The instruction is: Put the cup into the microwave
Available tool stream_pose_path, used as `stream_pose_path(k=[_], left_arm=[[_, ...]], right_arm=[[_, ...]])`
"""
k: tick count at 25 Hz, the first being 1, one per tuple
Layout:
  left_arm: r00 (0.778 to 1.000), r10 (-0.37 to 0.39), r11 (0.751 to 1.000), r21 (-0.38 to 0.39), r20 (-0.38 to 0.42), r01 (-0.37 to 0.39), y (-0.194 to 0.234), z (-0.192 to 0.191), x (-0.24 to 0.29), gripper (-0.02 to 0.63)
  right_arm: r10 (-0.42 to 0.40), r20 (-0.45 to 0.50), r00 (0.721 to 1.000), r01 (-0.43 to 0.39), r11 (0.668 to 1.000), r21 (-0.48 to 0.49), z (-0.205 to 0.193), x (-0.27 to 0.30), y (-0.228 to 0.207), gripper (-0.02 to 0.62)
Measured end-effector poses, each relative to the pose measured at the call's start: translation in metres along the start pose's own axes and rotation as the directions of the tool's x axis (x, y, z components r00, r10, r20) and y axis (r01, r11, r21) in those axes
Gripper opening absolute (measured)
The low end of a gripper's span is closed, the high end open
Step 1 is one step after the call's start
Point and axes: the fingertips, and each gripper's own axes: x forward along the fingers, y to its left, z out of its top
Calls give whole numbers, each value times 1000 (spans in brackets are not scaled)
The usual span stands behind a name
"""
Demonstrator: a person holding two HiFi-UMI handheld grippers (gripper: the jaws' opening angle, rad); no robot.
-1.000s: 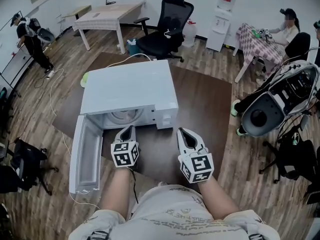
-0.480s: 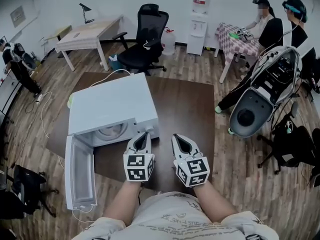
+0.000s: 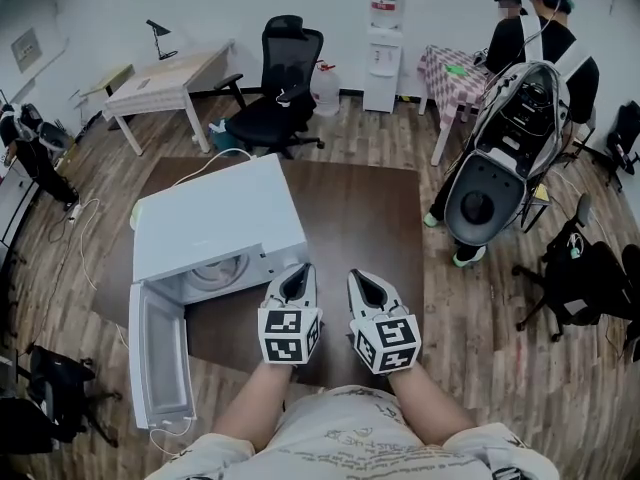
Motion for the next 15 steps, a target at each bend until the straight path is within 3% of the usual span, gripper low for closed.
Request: stream_pose_path(k=[15], left_arm=[[1000, -10, 999, 43, 8, 10, -12, 5, -2, 14]], right_arm=[[-19, -5, 1000, 19, 1000, -2, 0, -2, -9, 11]])
